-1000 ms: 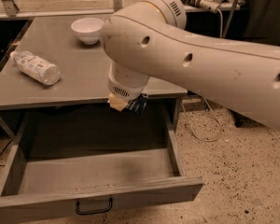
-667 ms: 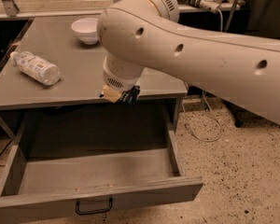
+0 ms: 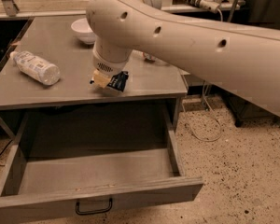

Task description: Pick rxbar blueberry from top drawer and place on counter

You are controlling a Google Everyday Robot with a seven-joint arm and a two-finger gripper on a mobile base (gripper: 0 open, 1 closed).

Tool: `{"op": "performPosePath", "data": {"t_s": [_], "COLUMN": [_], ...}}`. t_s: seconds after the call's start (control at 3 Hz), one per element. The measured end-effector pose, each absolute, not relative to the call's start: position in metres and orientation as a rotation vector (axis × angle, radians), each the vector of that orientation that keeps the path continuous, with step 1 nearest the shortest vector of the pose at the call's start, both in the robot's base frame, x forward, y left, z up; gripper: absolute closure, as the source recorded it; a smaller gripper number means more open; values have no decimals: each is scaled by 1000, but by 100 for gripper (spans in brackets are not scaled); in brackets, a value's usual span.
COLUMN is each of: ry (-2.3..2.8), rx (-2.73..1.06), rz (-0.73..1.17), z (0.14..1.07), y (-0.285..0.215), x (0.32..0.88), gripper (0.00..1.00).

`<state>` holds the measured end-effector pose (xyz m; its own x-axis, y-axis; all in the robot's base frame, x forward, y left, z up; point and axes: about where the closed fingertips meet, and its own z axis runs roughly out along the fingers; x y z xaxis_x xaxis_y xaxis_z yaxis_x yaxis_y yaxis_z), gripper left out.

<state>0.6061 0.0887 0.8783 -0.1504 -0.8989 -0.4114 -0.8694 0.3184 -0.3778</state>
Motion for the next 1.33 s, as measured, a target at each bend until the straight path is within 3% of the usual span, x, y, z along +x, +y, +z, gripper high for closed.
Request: {"op": "performPosePath", "data": {"t_s": [1.33], "ry": [2009], "rx": [-1620], "rz": [35], "z": [840], "y": [127], "x": [678], "gripper": [100]}}
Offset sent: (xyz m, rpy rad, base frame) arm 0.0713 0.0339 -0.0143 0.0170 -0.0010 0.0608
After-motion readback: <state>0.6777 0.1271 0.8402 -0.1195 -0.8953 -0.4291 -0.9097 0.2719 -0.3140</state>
